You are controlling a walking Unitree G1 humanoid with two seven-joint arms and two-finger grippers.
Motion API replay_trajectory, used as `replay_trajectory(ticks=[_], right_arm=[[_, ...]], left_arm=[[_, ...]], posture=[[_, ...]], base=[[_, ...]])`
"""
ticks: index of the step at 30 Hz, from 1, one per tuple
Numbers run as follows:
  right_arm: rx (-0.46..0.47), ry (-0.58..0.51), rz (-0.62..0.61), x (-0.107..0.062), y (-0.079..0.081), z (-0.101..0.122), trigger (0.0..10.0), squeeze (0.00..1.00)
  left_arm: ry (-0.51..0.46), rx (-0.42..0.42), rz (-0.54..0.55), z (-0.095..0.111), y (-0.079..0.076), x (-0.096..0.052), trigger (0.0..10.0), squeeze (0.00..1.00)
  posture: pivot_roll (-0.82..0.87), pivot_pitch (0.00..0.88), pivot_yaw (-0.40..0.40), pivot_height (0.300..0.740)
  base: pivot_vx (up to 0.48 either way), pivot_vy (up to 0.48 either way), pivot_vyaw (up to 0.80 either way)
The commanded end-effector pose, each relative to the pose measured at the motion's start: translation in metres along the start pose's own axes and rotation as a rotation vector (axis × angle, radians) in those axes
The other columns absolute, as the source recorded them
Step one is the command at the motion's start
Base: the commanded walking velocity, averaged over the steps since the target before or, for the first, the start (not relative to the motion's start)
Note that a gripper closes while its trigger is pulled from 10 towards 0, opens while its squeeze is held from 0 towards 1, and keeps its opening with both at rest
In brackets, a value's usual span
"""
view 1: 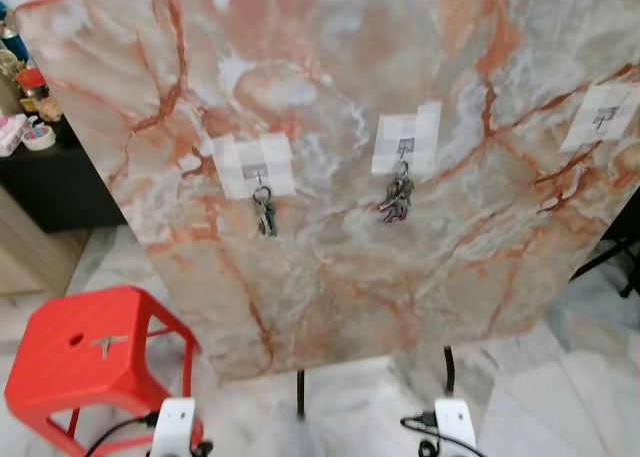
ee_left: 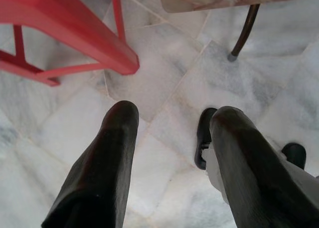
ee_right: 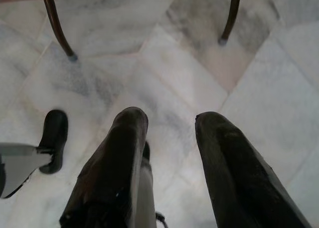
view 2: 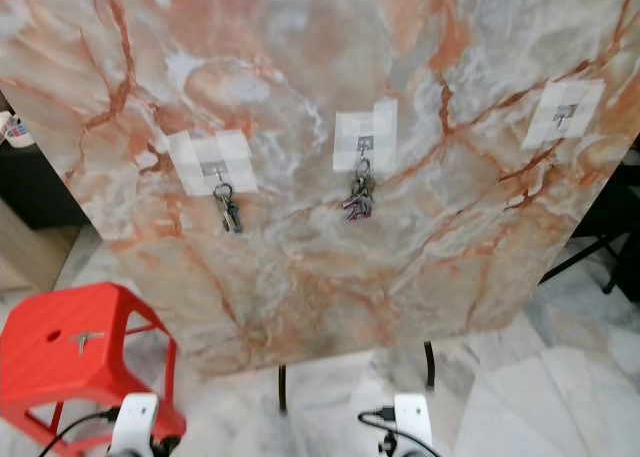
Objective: Hang keys on a hook
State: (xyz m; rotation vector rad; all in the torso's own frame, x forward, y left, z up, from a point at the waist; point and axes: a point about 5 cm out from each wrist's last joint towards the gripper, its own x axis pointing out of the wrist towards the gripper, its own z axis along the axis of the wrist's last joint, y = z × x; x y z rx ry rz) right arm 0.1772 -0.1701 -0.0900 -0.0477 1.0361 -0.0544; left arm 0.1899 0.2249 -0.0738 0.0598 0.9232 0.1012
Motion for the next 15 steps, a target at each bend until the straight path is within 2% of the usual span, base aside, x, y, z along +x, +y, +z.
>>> replay_trajectory(ticks=[1, 6, 12, 15], right_arm=[[-0.017, 0.000, 0.009, 0.000, 0.002, 0.001, 10.0, 0.00], [-0.018, 0.000, 0.010, 0.000, 0.002, 0.000, 10.0, 0.00], [-0.008, -0.001, 0.012, 0.000, 0.002, -0.001, 10.0, 0.00], [0.012, 0.002, 0.011, 0.000, 0.003, -0.002, 10.0, 0.00]], left_arm=[[0.033, -0.010, 0.015, -0.009, 0.005, -0.002, 10.0, 0.00], [0.044, -0.012, 0.023, -0.015, 0.015, -0.005, 10.0, 0.00], [0.056, -0.003, 0.027, -0.020, 0.018, -0.006, 10.0, 0.00], [0.058, -0.002, 0.026, -0.021, 0.018, -0.006, 10.0, 0.00]], posture=[[-0.03, 0.004, -0.007, 0.740], [-0.03, 0.000, -0.003, 0.740], [-0.03, 0.000, -0.003, 0.740], [-0.04, 0.000, -0.001, 0.740]], base=[[0.000, 0.000, 0.80], [0.000, 0.000, 0.80], [0.000, 0.000, 0.80], [0.000, 0.000, 0.00]])
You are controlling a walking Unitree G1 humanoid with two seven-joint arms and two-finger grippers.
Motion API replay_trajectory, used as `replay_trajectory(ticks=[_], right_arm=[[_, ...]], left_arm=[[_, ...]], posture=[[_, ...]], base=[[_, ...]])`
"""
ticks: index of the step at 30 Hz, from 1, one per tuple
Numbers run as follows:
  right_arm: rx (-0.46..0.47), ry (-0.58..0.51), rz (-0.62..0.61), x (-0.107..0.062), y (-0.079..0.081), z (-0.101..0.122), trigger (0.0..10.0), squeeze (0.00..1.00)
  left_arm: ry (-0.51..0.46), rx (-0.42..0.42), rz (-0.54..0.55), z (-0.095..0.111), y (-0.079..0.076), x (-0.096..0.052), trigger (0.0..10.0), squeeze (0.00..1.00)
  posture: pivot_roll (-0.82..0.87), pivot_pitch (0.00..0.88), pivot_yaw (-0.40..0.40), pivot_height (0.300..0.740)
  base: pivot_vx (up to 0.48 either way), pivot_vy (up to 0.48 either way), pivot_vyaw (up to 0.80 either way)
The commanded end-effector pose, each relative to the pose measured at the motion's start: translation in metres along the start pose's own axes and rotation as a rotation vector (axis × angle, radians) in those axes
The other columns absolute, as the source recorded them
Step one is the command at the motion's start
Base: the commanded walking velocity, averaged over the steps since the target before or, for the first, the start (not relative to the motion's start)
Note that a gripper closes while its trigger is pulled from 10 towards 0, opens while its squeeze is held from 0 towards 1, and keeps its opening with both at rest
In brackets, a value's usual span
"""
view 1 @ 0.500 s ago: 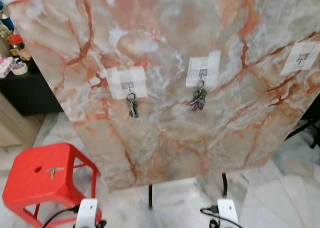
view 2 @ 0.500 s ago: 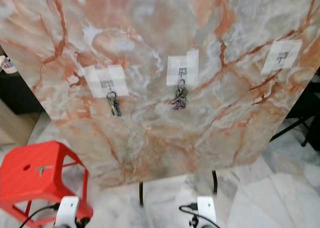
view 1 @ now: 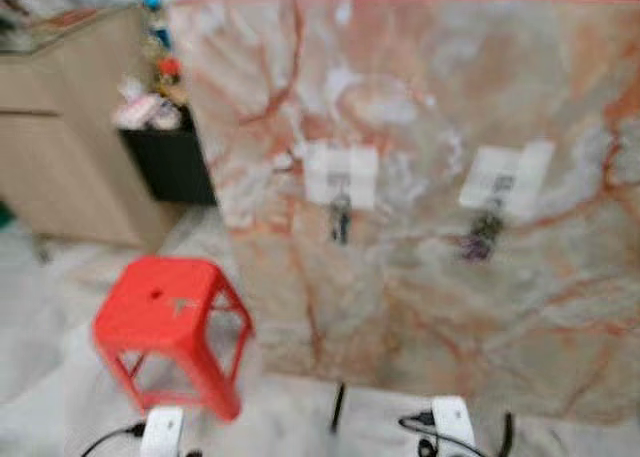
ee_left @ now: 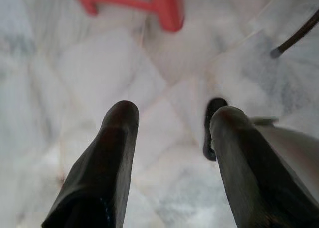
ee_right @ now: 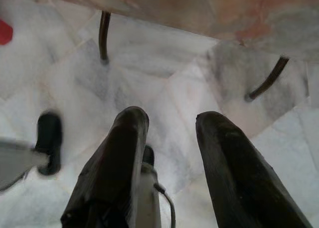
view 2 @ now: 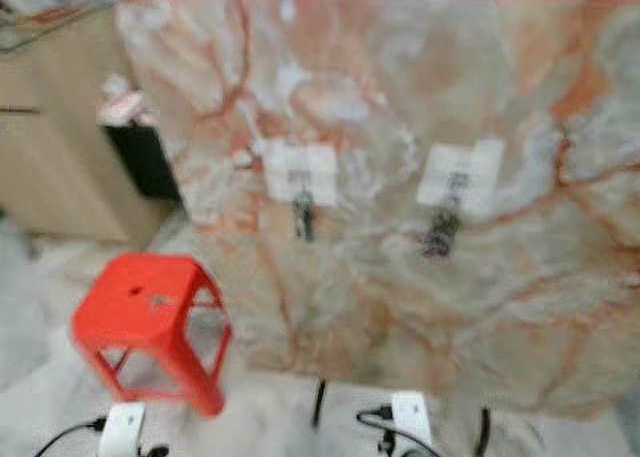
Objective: Hang keys on a hook
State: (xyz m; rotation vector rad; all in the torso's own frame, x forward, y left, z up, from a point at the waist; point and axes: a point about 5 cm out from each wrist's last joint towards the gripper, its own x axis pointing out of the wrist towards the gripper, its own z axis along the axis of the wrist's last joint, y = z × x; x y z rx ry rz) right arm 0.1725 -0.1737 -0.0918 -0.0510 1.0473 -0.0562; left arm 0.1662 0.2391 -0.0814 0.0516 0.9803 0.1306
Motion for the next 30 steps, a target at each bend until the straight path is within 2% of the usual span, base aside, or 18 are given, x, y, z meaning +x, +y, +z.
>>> replay_trajectory(ticks=[1, 13, 18, 22, 30], right_arm=[[0.014, -0.009, 0.013, 0.0002, 0.0065, 0.0026, 10.0, 0.00], [0.018, -0.015, 0.014, 0.0001, 0.0065, 0.0024, 10.0, 0.00], [0.018, -0.019, 0.011, 0.0004, 0.0055, 0.0045, 10.0, 0.00], [0.021, -0.020, 0.010, 0.0004, 0.0056, 0.0053, 10.0, 0.00], [0.023, -0.022, 0.011, 0.0006, 0.0064, 0.0065, 10.0, 0.00]], left_arm=[[0.002, 0.016, 0.002, 0.0020, 0.0022, 0.0002, 10.0, 0.00], [0.005, 0.024, -0.002, 0.0022, -0.0006, 0.0006, 10.0, 0.00], [-0.004, 0.002, 0.005, 0.0049, -0.0009, 0.0012, 10.0, 0.00], [-0.005, -0.006, 0.008, 0.0050, -0.0002, 0.0011, 10.0, 0.00], [0.001, -0.010, 0.011, 0.0025, 0.0000, 0.0007, 10.0, 0.00]], posture=[[-0.04, 0.000, -0.001, 0.740], [-0.03, 0.000, 0.000, 0.740], [-0.02, 0.000, -0.011, 0.740], [-0.02, 0.000, -0.010, 0.740], [-0.02, 0.000, -0.007, 0.740]], base=[[0.000, 0.000, 0.00], [0.000, 0.247, 0.00], [0.000, 0.000, 0.00], [0.000, 0.380, 0.00], [0.000, 0.000, 0.00]])
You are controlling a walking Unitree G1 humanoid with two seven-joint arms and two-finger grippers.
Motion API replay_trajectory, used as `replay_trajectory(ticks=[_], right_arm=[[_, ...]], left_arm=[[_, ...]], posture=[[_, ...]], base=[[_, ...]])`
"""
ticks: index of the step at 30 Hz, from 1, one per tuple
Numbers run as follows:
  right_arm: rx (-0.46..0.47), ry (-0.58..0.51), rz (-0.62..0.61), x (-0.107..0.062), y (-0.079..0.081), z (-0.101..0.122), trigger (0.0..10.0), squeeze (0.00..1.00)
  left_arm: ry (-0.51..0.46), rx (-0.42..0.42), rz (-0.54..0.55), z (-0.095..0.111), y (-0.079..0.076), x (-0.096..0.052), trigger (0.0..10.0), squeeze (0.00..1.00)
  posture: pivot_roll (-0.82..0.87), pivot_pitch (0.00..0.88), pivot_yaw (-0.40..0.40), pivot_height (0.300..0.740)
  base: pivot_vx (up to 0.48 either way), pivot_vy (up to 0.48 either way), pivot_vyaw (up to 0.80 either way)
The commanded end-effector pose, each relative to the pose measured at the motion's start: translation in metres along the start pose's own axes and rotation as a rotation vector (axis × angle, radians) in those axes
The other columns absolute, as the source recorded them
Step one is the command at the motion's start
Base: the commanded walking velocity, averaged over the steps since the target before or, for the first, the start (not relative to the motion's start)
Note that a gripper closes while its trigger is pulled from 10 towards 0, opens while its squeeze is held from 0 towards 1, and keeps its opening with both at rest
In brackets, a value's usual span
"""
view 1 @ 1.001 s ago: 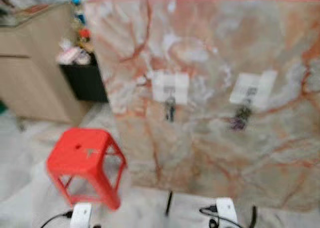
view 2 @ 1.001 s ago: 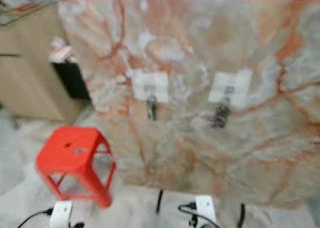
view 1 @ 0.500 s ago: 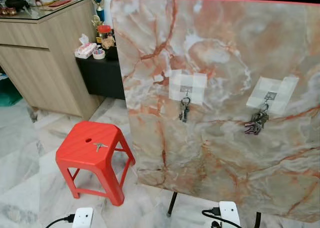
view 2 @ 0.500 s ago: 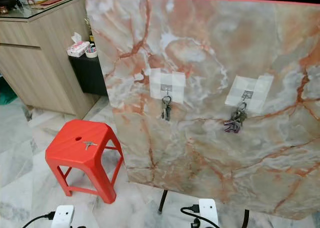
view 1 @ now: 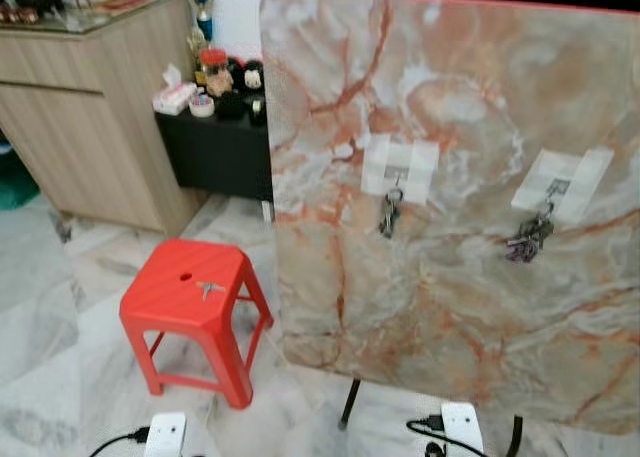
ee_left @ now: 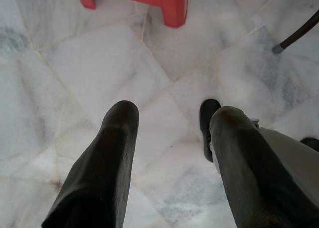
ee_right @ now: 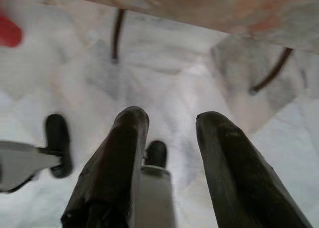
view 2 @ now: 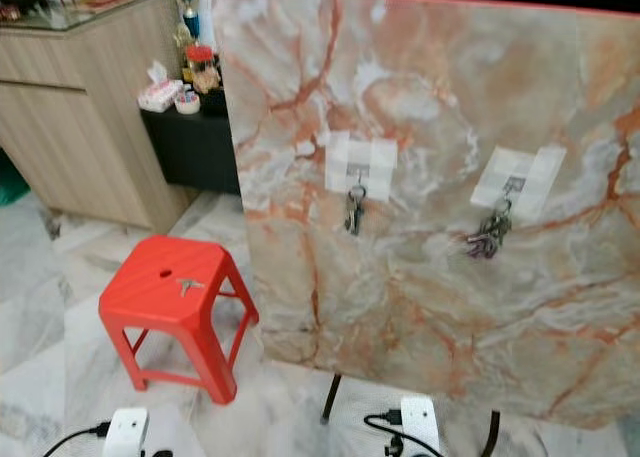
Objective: Hang keys on a hook
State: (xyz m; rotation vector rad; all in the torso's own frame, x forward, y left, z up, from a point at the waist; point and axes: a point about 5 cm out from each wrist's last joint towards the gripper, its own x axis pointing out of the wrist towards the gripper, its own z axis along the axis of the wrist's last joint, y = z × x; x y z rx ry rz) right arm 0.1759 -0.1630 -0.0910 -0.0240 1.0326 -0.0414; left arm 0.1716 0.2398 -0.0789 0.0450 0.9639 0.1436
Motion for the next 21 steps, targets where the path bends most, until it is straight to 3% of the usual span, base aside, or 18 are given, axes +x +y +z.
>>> replay_trajectory(ticks=[1, 21], right_arm=[[0.009, -0.009, -0.014, 0.0003, -0.0042, 0.0034, 10.0, 0.00], [0.010, -0.010, -0.014, 0.0004, -0.0039, 0.0042, 10.0, 0.00]], left_arm=[[0.017, 0.002, 0.003, -0.0035, -0.0005, -0.0003, 10.0, 0.00], [0.017, 0.004, 0.000, -0.0037, 0.0017, -0.0007, 10.0, 0.00]], posture=[[-0.02, 0.001, -0.007, 0.740], [-0.02, 0.009, -0.004, 0.740]], base=[[0.000, 0.480, 0.00], [0.000, 0.480, 0.00]])
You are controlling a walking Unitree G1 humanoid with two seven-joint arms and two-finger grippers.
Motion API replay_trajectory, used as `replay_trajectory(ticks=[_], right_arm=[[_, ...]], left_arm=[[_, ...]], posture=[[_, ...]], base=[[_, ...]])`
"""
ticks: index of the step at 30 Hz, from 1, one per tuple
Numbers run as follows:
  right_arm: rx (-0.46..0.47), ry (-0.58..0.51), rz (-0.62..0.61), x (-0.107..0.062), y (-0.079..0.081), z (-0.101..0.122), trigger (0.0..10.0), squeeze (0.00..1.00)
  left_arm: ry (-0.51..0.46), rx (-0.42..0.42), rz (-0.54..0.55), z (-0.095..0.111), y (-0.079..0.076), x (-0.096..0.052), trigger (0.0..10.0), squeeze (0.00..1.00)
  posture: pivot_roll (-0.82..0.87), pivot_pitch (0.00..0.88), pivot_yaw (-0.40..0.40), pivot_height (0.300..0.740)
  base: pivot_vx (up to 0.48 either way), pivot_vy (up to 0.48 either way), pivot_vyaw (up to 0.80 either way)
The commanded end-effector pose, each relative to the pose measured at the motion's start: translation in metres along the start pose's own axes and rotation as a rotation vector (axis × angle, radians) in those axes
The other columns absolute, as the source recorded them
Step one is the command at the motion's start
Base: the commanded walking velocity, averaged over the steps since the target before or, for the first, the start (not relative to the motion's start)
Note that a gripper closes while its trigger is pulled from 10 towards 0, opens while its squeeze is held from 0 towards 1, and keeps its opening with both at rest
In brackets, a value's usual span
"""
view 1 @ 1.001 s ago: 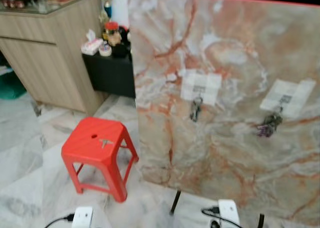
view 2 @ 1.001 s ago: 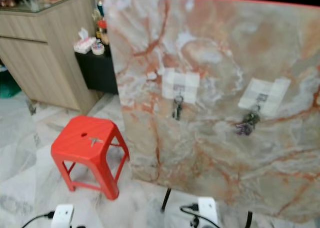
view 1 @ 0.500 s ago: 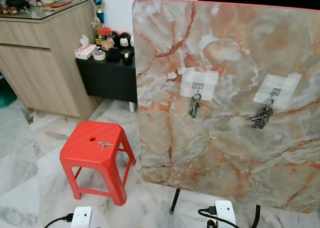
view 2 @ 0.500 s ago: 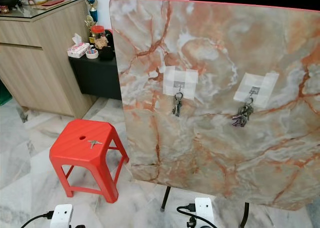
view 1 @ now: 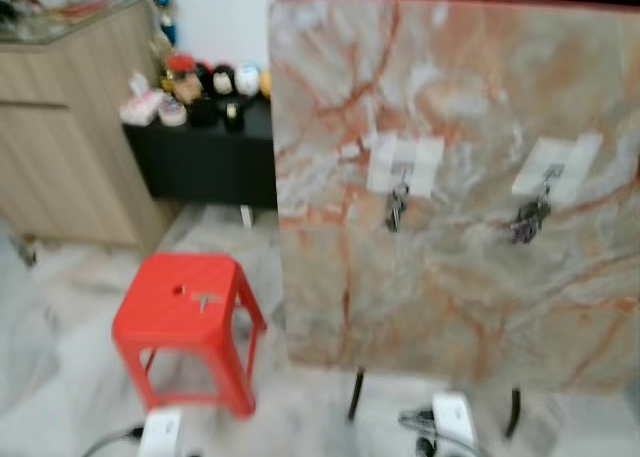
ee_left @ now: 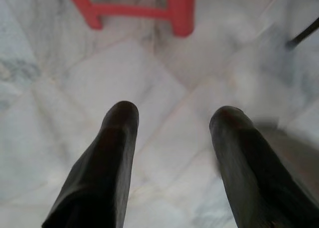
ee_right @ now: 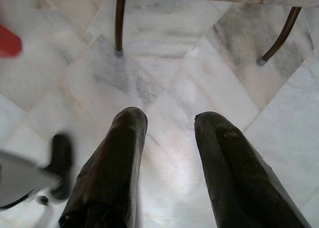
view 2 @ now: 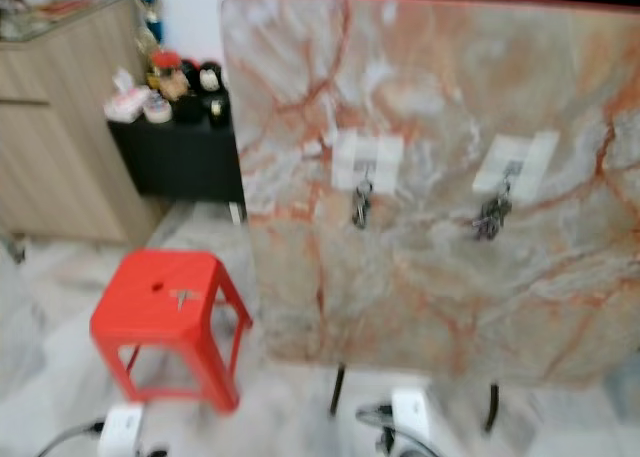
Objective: Hang keys on a hook
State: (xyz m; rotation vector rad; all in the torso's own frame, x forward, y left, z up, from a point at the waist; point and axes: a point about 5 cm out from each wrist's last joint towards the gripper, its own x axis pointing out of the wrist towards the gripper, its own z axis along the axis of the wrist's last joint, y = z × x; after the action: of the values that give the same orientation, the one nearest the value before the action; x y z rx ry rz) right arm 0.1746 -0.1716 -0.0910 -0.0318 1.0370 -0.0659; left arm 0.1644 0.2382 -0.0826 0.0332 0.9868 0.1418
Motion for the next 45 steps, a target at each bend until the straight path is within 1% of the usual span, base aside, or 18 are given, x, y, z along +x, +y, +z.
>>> replay_trajectory(ticks=[1, 9, 22, 34, 35, 39, 42, 45], right_arm=[[0.005, -0.015, 0.010, 0.0005, 0.0049, 0.0053, 10.0, 0.00], [0.004, -0.017, 0.013, 0.0006, 0.0052, 0.0057, 10.0, 0.00], [0.005, -0.020, 0.018, 0.0006, 0.0058, 0.0062, 10.0, 0.00], [0.001, -0.018, 0.022, 0.0005, 0.0062, 0.0057, 10.0, 0.00], [0.001, -0.018, 0.022, 0.0005, 0.0063, 0.0056, 10.0, 0.00], [-0.001, -0.018, 0.023, 0.0005, 0.0064, 0.0054, 10.0, 0.00], [-0.001, -0.018, 0.023, 0.0004, 0.0064, 0.0050, 10.0, 0.00], [-0.003, -0.017, 0.024, 0.0004, 0.0063, 0.0047, 10.0, 0.00]], left_arm=[[-0.006, 0.011, 0.007, 0.0044, 0.0030, 0.0004, 10.0, 0.00], [-0.006, 0.010, 0.008, 0.0036, 0.0045, 0.0001, 10.0, 0.00], [-0.010, 0.009, 0.004, 0.0053, 0.0012, 0.0008, 10.0, 0.00], [-0.007, 0.009, 0.013, 0.0037, 0.0059, -0.0001, 10.0, 0.00], [-0.009, 0.021, 0.019, 0.0036, 0.0067, -0.0002, 10.0, 0.00], [-0.015, 0.025, 0.017, 0.0039, 0.0060, -0.0002, 10.0, 0.00], [-0.029, 0.004, 0.013, 0.0060, 0.0036, 0.0002, 10.0, 0.00], [-0.030, 0.004, 0.012, 0.0074, 0.0018, 0.0007, 10.0, 0.00]], posture=[[-0.02, 0.009, -0.004, 0.740], [-0.01, 0.019, -0.005, 0.740], [-0.01, 0.018, -0.004, 0.740], [-0.01, 0.005, -0.003, 0.740], [-0.01, 0.005, -0.003, 0.740], [-0.01, 0.000, -0.002, 0.740], [-0.01, 0.000, -0.001, 0.740], [-0.01, 0.000, -0.001, 0.740]], base=[[0.000, 0.480, 0.00], [0.000, 0.480, 0.00], [0.000, 0.480, 0.00], [0.000, 0.480, 0.00], [0.000, 0.000, 0.00], [0.000, 0.000, 0.00], [0.000, 0.000, 0.00], [0.000, 0.000, 0.00]])
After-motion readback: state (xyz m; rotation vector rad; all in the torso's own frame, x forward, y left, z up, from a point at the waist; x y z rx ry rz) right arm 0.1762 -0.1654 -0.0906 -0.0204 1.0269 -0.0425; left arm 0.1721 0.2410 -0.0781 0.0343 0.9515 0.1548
